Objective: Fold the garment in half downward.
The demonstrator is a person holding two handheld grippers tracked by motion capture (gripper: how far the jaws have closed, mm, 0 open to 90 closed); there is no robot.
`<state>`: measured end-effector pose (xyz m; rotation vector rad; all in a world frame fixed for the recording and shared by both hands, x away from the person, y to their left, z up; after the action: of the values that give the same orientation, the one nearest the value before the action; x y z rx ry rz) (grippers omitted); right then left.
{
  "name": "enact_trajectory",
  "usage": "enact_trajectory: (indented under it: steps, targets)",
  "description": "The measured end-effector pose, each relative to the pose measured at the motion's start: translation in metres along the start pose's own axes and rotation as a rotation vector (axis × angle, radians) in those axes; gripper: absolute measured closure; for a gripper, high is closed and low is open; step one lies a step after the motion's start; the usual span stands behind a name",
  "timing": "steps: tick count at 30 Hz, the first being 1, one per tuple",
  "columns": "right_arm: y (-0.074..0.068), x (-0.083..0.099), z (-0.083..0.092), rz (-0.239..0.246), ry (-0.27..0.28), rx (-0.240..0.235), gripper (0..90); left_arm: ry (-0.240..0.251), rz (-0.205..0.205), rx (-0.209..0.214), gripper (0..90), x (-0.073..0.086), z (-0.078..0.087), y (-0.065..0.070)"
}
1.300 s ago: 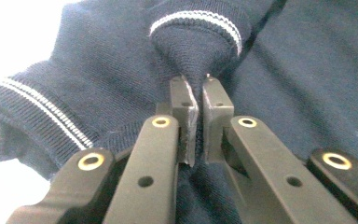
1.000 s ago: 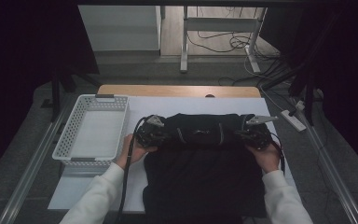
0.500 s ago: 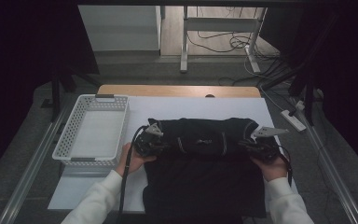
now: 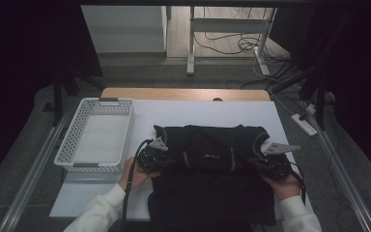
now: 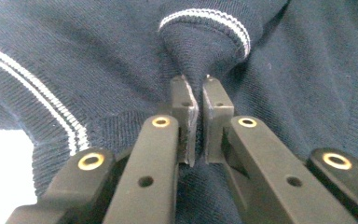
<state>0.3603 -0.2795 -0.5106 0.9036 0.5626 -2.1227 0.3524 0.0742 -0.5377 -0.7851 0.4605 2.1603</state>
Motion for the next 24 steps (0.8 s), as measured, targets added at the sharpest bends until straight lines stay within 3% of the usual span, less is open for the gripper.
enact_trajectory:
  steps: [8, 14, 24]
  targets:
    - [0.000, 0.005, 0.002, -0.005, -0.009, -0.010, 86.2, 0.002, -0.008, 0.011, 84.4, 0.003, 0.004, 0.006]
    - [-0.016, 0.008, 0.013, 0.019, -0.004, -0.019, 86.2, 0.008, -0.005, 0.026, 84.3, 0.011, 0.010, 0.013]
    - [-0.029, 0.030, 0.020, 0.001, -0.043, -0.049, 86.2, 0.001, -0.009, 0.052, 84.3, 0.021, 0.016, 0.028]
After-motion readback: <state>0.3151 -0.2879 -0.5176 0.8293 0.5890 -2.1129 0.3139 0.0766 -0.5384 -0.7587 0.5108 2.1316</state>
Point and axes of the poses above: each handheld gripper's, and its own axes: z roughly backward along the jaws, x roughly out of its underside, y roughly to its right, the point moved 5 cm from there along -z, roughly forward along the jaws, and after that the axes turned 7 degrees about -x, right-handed, at the moved point
